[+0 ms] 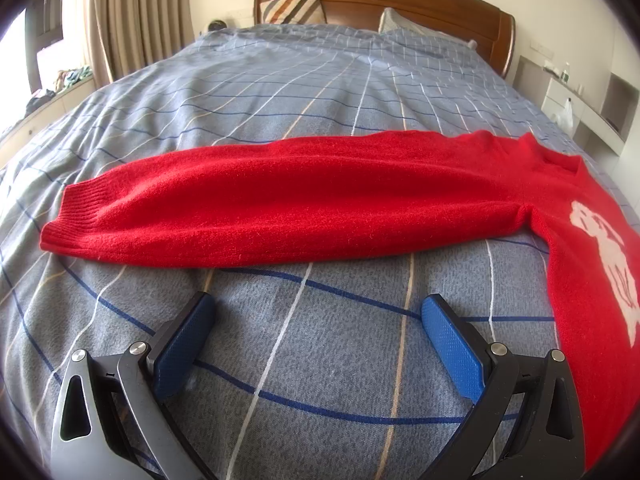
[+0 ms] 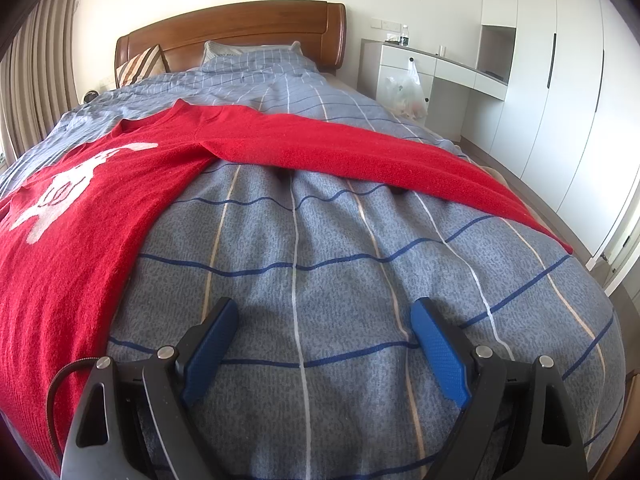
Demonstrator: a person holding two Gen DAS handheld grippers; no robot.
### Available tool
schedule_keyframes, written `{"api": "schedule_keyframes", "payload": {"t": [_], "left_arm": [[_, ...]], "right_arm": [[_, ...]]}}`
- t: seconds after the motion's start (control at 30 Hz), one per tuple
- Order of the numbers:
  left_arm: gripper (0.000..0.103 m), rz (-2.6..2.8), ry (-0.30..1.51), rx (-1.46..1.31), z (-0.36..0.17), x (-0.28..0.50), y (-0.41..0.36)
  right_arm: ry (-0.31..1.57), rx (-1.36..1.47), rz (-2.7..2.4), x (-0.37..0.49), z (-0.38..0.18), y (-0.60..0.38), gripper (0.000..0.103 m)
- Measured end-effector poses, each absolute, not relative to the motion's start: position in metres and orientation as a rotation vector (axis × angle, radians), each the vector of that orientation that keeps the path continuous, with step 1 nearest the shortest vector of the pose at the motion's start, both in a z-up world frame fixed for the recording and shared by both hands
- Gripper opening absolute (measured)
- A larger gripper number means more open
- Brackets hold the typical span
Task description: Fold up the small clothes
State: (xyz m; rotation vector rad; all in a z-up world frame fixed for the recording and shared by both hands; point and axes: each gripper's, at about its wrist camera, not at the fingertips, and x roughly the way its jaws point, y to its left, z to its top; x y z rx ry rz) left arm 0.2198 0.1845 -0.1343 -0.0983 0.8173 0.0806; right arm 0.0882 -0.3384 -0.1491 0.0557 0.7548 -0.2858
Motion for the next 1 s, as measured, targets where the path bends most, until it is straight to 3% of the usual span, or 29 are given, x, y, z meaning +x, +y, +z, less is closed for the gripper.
{"api": "schedule_keyframes", "payload": {"t": [1.0], "left_arm": [[0.103, 0.081, 0.817, -0.099, -0.1342, 0.2199, 0.1847]], "right_arm": [[0.752, 0.048, -0.294, 0.0885, -0.1499, -0.3392, 0.088]]}}
